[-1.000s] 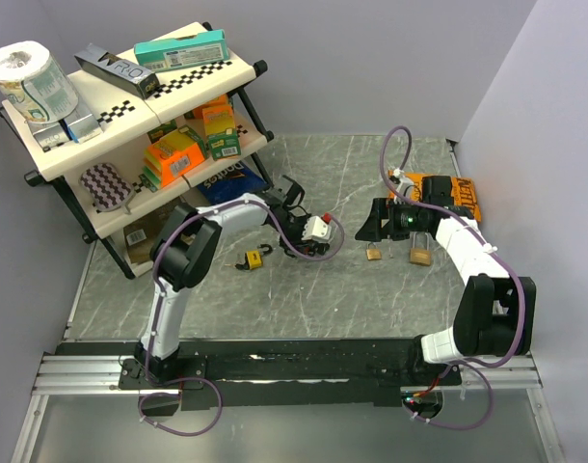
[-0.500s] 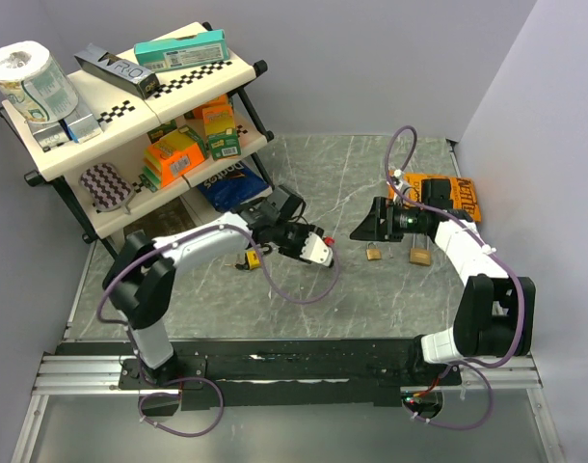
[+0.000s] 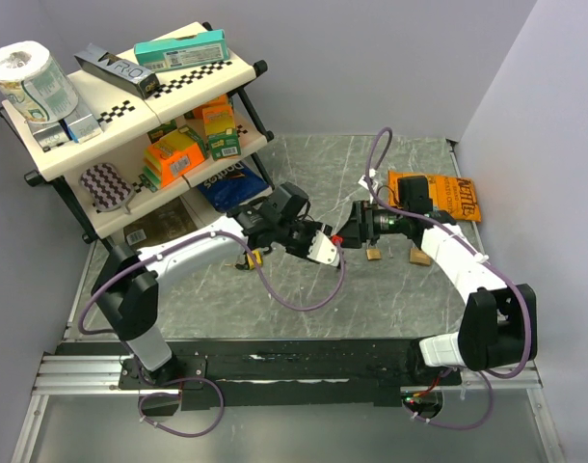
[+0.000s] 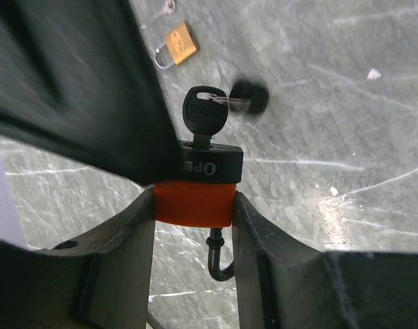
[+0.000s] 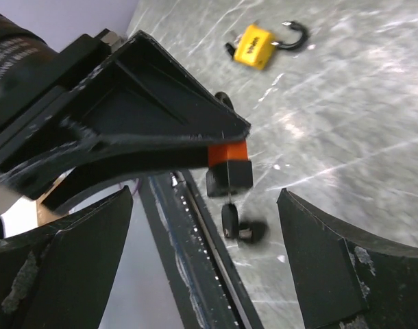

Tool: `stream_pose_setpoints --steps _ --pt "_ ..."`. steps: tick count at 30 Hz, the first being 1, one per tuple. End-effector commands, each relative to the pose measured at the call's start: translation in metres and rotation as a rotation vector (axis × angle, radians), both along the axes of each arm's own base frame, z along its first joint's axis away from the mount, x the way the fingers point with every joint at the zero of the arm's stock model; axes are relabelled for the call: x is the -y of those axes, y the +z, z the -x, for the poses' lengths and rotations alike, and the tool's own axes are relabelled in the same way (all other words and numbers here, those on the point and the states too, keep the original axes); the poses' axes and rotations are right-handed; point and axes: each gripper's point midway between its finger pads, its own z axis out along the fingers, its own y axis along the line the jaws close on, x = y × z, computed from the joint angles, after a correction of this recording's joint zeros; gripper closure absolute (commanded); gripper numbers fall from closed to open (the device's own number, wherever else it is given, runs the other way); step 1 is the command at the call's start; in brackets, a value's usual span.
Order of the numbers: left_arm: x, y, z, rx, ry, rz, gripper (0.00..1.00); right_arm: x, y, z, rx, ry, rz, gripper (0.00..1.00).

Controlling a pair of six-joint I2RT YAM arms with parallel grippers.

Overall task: Lock with the key
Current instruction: Lock the lock.

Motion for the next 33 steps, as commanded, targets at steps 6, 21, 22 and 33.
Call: stream_pose_setpoints --steps 6,21,22,33 --pt "0.012 0.06 0.008 0.043 0.001 0.162 0.99 -0.017 0.006 0.002 0.02 0.053 -0.039 0.19" --pt "0.014 0.066 0.003 0.033 0.038 0.18 0.99 -0.03 0.012 0.014 0.002 0.116 -0.096 0.51" --pt "0.014 0.067 0.004 0.033 0.037 0.18 0.99 -0.031 0.014 0.013 0.003 0.113 -0.096 0.55" --pt "0.008 0.066 0.007 -0.008 0.073 0.176 0.66 -0.031 0.016 0.009 -0.026 0.132 -0.107 1.0"
